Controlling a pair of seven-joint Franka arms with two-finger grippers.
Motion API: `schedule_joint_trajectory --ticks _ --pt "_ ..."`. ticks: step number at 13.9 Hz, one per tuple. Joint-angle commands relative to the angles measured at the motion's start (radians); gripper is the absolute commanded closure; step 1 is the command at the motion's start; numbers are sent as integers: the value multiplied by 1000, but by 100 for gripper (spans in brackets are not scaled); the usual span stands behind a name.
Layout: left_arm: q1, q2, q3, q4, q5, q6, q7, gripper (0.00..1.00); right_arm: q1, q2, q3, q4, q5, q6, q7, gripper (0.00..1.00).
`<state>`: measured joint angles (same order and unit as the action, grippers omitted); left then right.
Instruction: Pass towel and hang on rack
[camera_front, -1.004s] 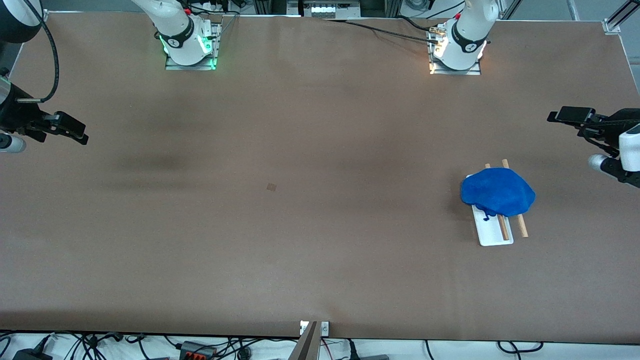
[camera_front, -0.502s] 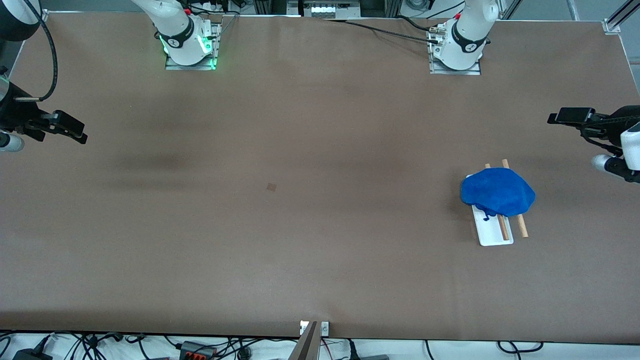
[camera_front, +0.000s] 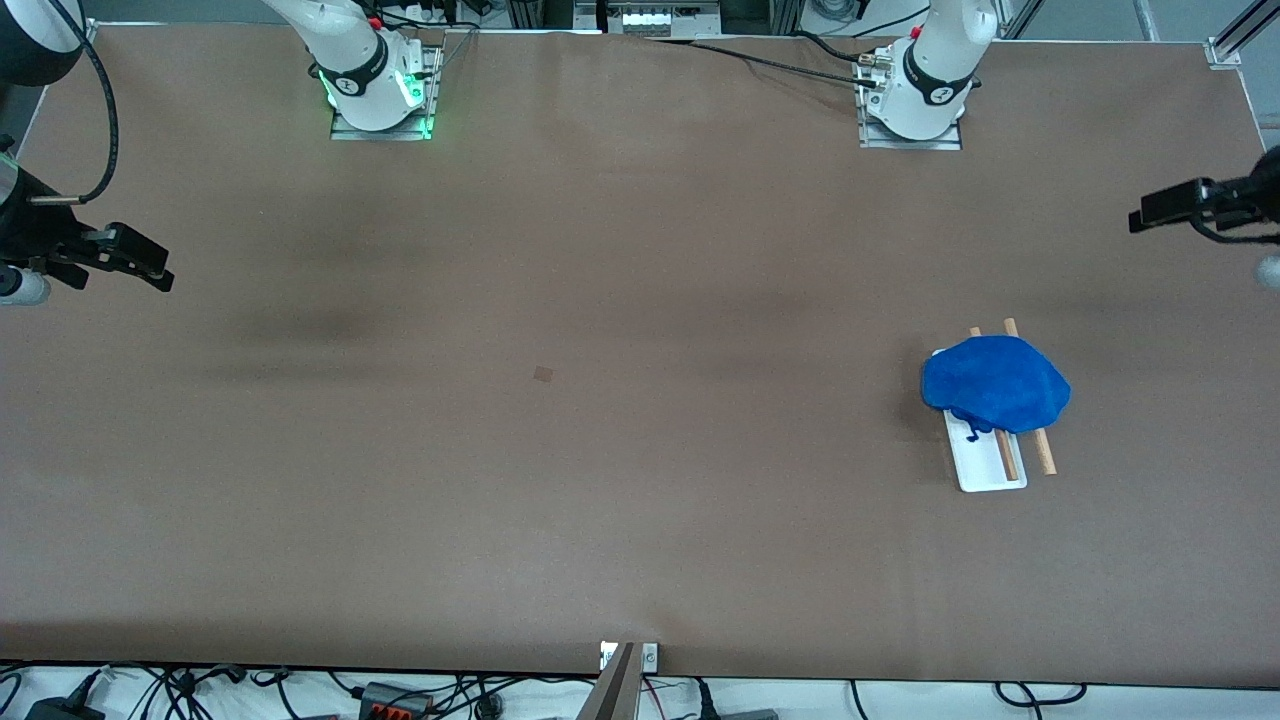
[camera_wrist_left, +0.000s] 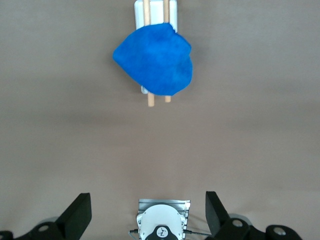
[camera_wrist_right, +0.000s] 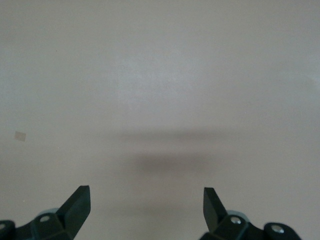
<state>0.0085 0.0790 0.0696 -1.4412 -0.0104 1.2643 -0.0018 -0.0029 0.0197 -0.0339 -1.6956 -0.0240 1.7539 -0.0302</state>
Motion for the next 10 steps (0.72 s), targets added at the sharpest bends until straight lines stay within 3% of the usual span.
schedule_joint_trajectory --ticks 1,8,10 --pt "-35 -103 15 -137 33 49 -79 0 -11 -11 12 -15 -11 -7 -20 0" --pt "-33 -99 4 -131 32 118 -67 0 -8 -9 19 -12 -11 -47 -22 0" --pt "-30 -107 -37 -139 35 113 -69 0 -6 -14 20 -10 -11 -68 -20 0"
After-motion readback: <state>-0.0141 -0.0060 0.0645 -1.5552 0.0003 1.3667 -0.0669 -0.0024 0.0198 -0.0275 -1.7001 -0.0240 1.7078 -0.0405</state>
